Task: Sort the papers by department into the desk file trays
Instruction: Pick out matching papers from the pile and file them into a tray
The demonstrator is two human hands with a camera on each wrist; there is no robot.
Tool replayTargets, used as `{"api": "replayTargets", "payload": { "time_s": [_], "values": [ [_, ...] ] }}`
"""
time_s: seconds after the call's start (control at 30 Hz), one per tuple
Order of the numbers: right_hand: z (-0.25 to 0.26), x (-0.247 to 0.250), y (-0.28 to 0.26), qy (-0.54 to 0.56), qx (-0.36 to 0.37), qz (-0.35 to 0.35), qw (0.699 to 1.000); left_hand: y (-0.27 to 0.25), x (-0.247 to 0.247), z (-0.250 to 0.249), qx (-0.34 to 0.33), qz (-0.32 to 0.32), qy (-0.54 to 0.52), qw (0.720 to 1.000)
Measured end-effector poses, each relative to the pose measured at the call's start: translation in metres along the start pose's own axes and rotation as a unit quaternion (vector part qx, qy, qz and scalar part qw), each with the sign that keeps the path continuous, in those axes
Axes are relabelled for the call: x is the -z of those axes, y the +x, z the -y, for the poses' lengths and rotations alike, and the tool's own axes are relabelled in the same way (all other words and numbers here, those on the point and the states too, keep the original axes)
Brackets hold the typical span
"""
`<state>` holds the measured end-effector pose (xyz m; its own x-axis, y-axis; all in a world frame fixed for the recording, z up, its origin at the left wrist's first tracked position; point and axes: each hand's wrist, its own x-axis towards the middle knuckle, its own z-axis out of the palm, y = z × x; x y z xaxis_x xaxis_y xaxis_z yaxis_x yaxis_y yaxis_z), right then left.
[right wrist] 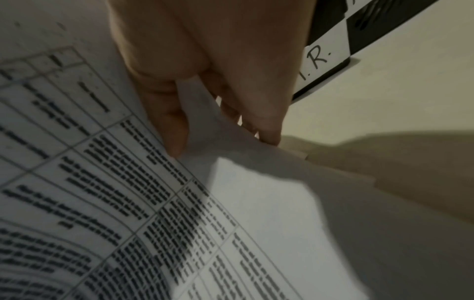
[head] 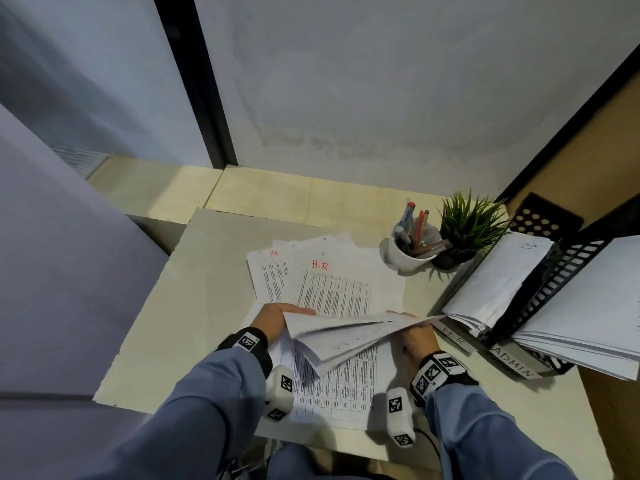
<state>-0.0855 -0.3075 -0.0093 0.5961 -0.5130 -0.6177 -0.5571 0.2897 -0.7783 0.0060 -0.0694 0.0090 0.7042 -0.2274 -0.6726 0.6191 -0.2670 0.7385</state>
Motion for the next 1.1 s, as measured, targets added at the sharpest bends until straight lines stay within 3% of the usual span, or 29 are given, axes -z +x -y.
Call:
{"api": "replayTargets", "payload": {
  "time_s": [0.1, 0.13, 0.23, 0.27, 0.3, 0.37, 0.47, 0.6, 0.73, 0.83, 0.93, 1.03, 1.1],
  "values": [
    [0.006, -0.008, 0.004, -0.001, -0.081, -0.038, 0.996, -0.004, -0.010, 0.001, 0.006, 0.037, -0.030, 0.999],
    [0.008, -0.007, 0.007, -0.068, -0.064, -0.026, 0.995, -0.004, -0.012, 0.001, 0.000, 0.045, -0.022, 0.999],
    [0.007, -0.006, 0.009, -0.068, -0.061, -0.052, 0.995, 0.003, -0.012, 0.004, -0.015, 0.035, -0.006, 0.999],
    [0.009, -0.006, 0.007, -0.128, -0.043, -0.056, 0.989, 0.003, -0.011, 0.004, -0.023, 0.025, -0.008, 0.999],
    [0.005, -0.005, 0.009, -0.109, -0.001, -0.050, 0.993, 0.004, -0.010, 0.005, -0.029, 0.022, -0.014, 0.999],
    [0.003, -0.001, 0.009, 0.013, -0.028, -0.022, 0.999, 0.011, -0.006, 0.010, -0.018, 0.022, -0.033, 0.999],
    [0.022, 0.001, -0.003, -0.007, -0.047, -0.003, 0.999, 0.014, -0.006, 0.007, -0.021, 0.042, -0.022, 0.999],
    [0.058, -0.006, -0.022, 0.073, 0.051, 0.058, 0.994, -0.016, -0.022, -0.031, -0.136, 0.011, 0.018, 0.990],
    [0.091, -0.012, -0.041, 0.047, 0.215, 0.012, 0.975, -0.030, -0.035, -0.058, -0.271, -0.065, 0.057, 0.959],
    [0.105, -0.011, -0.057, 0.087, 0.278, 0.013, 0.957, -0.041, -0.039, -0.065, -0.330, -0.085, 0.025, 0.940],
    [0.092, -0.013, -0.064, 0.061, 0.249, 0.033, 0.966, -0.043, -0.041, -0.055, -0.306, -0.082, 0.007, 0.949],
    [0.062, -0.020, -0.059, -0.034, 0.169, 0.031, 0.985, -0.040, -0.046, -0.029, -0.213, -0.065, 0.057, 0.973],
    [0.052, -0.019, -0.059, -0.031, 0.142, 0.012, 0.989, -0.038, -0.051, -0.019, -0.181, -0.056, 0.093, 0.977]
  ]
}}
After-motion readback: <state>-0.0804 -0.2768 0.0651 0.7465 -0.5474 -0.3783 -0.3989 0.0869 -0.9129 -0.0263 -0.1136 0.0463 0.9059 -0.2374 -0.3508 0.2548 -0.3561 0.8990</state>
